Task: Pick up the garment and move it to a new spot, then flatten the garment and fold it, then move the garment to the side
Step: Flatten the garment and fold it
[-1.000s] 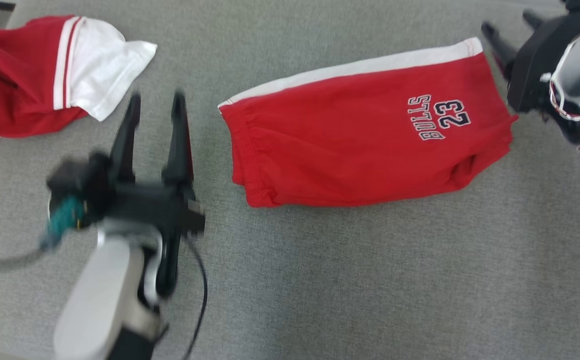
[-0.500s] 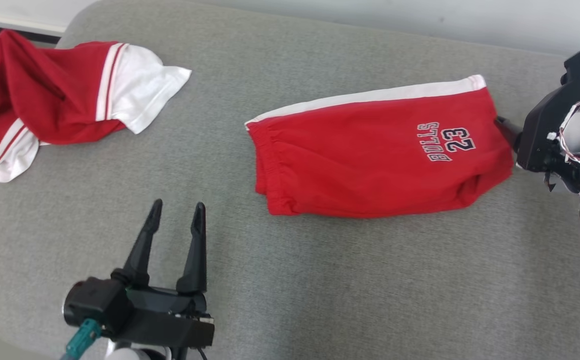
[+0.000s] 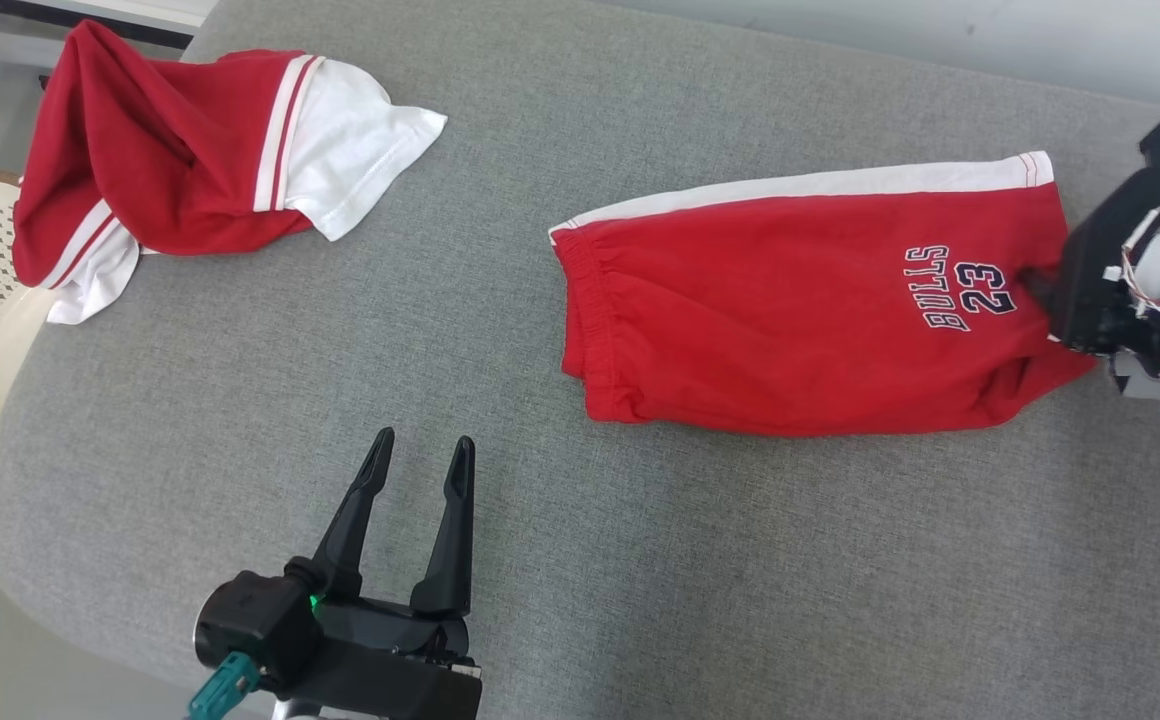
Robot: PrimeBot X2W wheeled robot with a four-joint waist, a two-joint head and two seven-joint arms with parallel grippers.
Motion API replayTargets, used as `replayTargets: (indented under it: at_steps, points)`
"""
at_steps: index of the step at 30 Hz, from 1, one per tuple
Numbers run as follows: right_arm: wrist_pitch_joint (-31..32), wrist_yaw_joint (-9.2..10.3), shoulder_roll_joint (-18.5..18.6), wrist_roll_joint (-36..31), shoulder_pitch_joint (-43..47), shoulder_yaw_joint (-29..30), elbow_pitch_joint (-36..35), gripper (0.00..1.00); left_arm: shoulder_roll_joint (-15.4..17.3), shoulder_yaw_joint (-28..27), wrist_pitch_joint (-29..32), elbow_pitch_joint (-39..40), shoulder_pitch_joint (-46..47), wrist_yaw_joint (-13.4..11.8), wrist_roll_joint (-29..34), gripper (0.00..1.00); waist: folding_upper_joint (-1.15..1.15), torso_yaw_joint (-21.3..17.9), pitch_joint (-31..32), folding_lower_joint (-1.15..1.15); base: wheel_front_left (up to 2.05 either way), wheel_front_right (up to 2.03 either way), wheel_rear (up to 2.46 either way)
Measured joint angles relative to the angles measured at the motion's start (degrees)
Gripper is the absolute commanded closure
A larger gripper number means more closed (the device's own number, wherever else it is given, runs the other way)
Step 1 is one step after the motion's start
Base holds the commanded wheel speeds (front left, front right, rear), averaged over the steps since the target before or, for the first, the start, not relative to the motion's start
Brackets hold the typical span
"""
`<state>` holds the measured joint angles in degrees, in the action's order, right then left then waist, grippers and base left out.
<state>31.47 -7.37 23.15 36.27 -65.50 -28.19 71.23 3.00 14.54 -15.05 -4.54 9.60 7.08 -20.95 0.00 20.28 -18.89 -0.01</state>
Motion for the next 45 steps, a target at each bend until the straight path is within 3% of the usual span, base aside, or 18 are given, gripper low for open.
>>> replayTargets:
  at_steps: [7, 8, 9, 10, 11, 12, 23, 24, 25, 37, 45]
  points:
    - [1.89, 0.08, -2.26, -1.55, 0.03, -0.97, 0.25, 0.00, -0.04, -0.21, 0.00, -0.01, -0.23, 0.04, -0.77, 0.00, 0.00, -0.44, 0.37, 0.00, 0.00, 0.00, 0.00]
    - [1.88, 0.07, -2.26, -1.89, -0.01, -1.04, 0.30, 0.10, -0.04, -0.19, 0.00, -0.01, -0.23, 0.04, -0.82, 0.00, -0.01, -0.52, 0.32, 0.00, 0.00, 0.00, 0.00]
    - [1.82, 0.04, -2.20, -2.35, -0.06, -1.12, 0.36, 0.42, -0.04, -0.11, 0.00, -0.01, -0.23, 0.04, -0.86, 0.00, 0.00, -0.57, 0.26, 0.00, 0.00, 0.00, 0.00]
    - [1.63, -0.02, -2.10, -2.86, -0.12, -1.11, 0.48, 0.53, -0.04, 0.03, 0.00, -0.03, -0.22, 0.04, -0.92, 0.00, 0.00, -0.60, 0.19, 0.00, 0.00, 0.00, 0.00]
    - [1.18, -0.05, -1.92, -3.33, -0.17, -1.01, 0.63, 0.71, -0.05, 0.19, 0.00, -0.11, -0.21, 0.04, -1.02, 0.00, 0.00, -0.62, 0.14, 0.00, 0.00, 0.00, 0.00]
    - [0.65, -0.18, -1.69, -3.85, -0.21, -0.91, 0.78, 1.00, -0.07, 0.30, 0.00, -0.21, -0.20, 0.05, -1.10, 0.00, 0.00, -0.63, 0.09, 0.00, 0.00, 0.00, 0.00]
    - [-4.09, -0.29, -1.32, -7.68, -0.38, 3.80, 1.91, 1.00, -0.07, -0.49, 0.00, -0.53, -0.09, 0.07, -1.41, 0.00, 0.01, -1.80, -0.08, 0.01, 0.00, 0.00, 0.00]
    - [-4.81, -0.29, -1.62, -7.71, -0.28, 4.43, 1.98, 0.11, -0.07, -0.51, 0.00, -0.53, -0.07, 0.07, -1.41, 0.00, 0.01, -1.97, -0.14, 0.01, 0.00, 0.00, 0.00]
    - [-4.81, -0.29, -1.62, -7.71, -0.28, 4.43, 1.98, 0.00, -0.07, -0.51, 0.00, -0.53, -0.07, 0.07, -1.41, 0.00, 0.01, -1.97, -0.14, 0.01, 0.00, 0.00, 0.00]
    - [-14.19, -0.20, -2.42, -11.81, -0.29, 8.29, 2.38, 0.00, -0.08, -0.21, 0.00, -0.58, 0.45, 0.08, -1.42, 0.00, 0.01, -2.38, -1.02, 0.01, 0.00, 0.00, 0.00]
    - [-14.32, -0.21, -3.66, -15.67, -0.30, 10.82, 2.44, 0.00, -0.08, -0.87, 0.00, -0.53, 0.22, 0.08, -1.42, 0.00, 0.01, -3.40, -0.90, 0.01, 0.00, 0.00, 0.00]
